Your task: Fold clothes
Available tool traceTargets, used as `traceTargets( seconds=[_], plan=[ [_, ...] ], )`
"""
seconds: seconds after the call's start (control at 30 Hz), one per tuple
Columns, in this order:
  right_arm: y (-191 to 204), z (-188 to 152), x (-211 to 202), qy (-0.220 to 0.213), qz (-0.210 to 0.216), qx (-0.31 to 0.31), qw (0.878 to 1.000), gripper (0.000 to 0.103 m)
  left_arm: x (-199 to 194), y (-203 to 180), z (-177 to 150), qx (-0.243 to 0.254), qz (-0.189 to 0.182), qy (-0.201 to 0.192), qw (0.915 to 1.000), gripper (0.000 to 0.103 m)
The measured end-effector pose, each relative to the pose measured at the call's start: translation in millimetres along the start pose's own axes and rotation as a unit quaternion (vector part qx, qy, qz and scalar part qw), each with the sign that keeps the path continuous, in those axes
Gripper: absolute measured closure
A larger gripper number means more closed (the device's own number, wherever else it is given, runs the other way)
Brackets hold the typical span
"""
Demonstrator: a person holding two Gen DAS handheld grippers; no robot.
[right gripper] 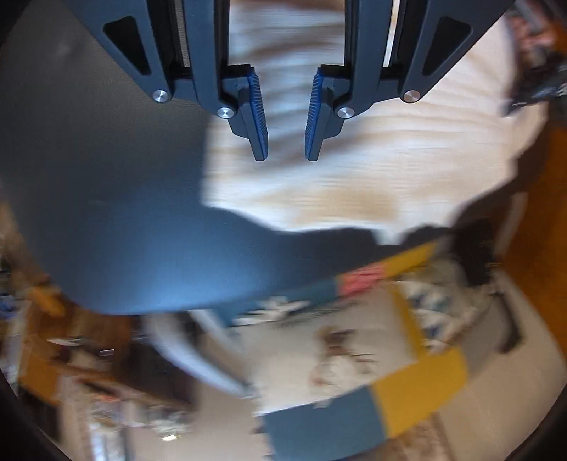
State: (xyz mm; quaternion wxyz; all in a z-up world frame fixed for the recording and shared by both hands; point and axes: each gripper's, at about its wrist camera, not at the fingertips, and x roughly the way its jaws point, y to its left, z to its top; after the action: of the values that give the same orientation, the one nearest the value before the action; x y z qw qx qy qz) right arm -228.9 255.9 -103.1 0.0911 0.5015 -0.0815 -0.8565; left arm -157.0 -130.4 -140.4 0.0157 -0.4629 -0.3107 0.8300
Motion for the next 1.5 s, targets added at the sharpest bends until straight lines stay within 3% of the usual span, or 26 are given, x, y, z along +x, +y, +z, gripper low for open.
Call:
traceTargets(
  seconds=[0.03, 0.1, 0.13, 0.2, 0.27, 0.33, 0.37, 0.43, 0.5, 0.57, 0.63, 0.7, 0.8, 0.87, 1.0, 1.1, 1.13, 1.17, 1.23, 1.3, 1.4, 1.5],
  plan=[
    [10.1, 2.4, 4.2, 0.009, 0.018, -0.019, 1.0, 0.081, 0.0, -3.1, -0.2, 0.008, 0.003, 0.0, 1.0, 0.095],
    [25.2, 4.2, 27.7, 0.039, -0.008, -0.057, 0.998, 0.081, -6.3, -5.7, -0.6, 0.022, 0.002, -0.01, 0.9997, 0.095],
    [26.6, 4.5, 37.4, 0.043, -0.042, -0.069, 0.996, 0.082, -10.6, -6.6, -0.7, 0.029, 0.0, -0.017, 0.9994, 0.095],
    [24.3, 8.2, 41.1, 0.027, -0.068, -0.06, 0.996, 0.083, -16.2, -9.8, -0.4, 0.047, 0.001, -0.031, 0.9984, 0.094],
    [23.3, 10.8, 37.3, 0.013, -0.105, -0.047, 0.993, 0.083, -10.9, -9.3, -0.3, 0.057, 0.018, -0.019, 0.998, 0.093],
    [26.6, 10.4, 30.0, 0.007, -0.085, -0.046, 0.995, 0.081, -6.7, -2.3, -2.7, 0.052, 0.012, -0.008, 0.9985, 0.093],
    [28.7, 9.9, 27.6, 0.012, -0.047, -0.046, 0.998, 0.078, -6.1, -0.3, -3.2, 0.051, 0.01, -0.007, 0.9986, 0.092],
    [38.9, 7.8, 29.9, 0.056, 0.085, -0.032, 0.994, 0.076, -6.8, 2.6, -2.6, 0.044, 0.003, -0.005, 0.999, 0.092],
    [50.0, 4.7, 37.3, 0.098, 0.184, -0.006, 0.978, 0.074, -7.6, 3.1, -1.9, 0.04, 0.0, -0.003, 0.9992, 0.092],
    [69.2, 3.1, 38.4, 0.101, 0.158, -0.042, 0.981, 0.072, -8.3, 2.6, -1.3, 0.038, -0.001, -0.001, 0.9993, 0.092],
    [101.1, -2.8, 33.4, 0.083, 0.092, -0.141, 0.982, 0.071, -8.9, 1.4, -0.3, 0.043, -0.003, 0.0, 0.9991, 0.092],
    [135.1, -7.5, 35.9, 0.087, 0.077, -0.254, 0.96, 0.07, -8.8, 0.2, 0.4, 0.052, -0.003, 0.002, 0.9986, 0.092],
    [163.1, -18.9, 45.4, 0.111, 0.04, -0.36, 0.925, 0.067, -8.2, 1.0, 1.1, 0.053, -0.007, 0.006, 0.9985, 0.092],
    [180.9, -26.5, 51.9, 0.127, 0.014, -0.426, 0.896, 0.065, -7.9, 2.4, 1.8, 0.05, -0.012, 0.008, 0.9987, 0.092],
    [181.6, -18.6, 72.9, 0.171, 0.008, -0.451, 0.876, 0.058, -7.6, 3.3, 0.8, 0.05, -0.02, 0.011, 0.9985, 0.092],
    [179.7, -11.9, 80.8, 0.2, 0.034, -0.439, 0.875, 0.054, -7.6, 3.2, 0.0, 0.051, -0.021, 0.011, 0.9984, 0.092],
    [178.9, -9.1, 81.3, 0.202, 0.035, -0.432, 0.878, 0.061, -7.8, 3.4, 0.0, 0.05, -0.023, 0.011, 0.9984, 0.092],
    [179.2, -8.0, 80.3, 0.199, 0.031, -0.43, 0.88, 0.079, -8.3, 3.2, 0.1, 0.05, -0.024, 0.009, 0.9984, 0.092],
    [182.7, -12.4, 75.1, 0.185, 0.02, -0.442, 0.877, 0.094, -9.8, 1.3, 0.1, 0.053, -0.021, 0.0, 0.9984, 0.092],
    [184.9, -17.3, 68.9, 0.167, 0.007, -0.45, 0.877, 0.096, -18.3, -5.9, 0.4, 0.063, -0.024, -0.025, 0.9974, 0.092],
    [182.5, -12.8, 53.0, 0.127, 0.008, -0.429, 0.894, 0.098, -31.5, -19.0, 1.2, 0.086, -0.027, -0.062, 0.994, 0.092],
    [172.9, -5.7, 49.9, 0.106, 0.003, -0.402, 0.91, 0.098, -22.2, -20.4, 3.9, 0.091, -0.006, -0.05, 0.9946, 0.092]
  ],
)
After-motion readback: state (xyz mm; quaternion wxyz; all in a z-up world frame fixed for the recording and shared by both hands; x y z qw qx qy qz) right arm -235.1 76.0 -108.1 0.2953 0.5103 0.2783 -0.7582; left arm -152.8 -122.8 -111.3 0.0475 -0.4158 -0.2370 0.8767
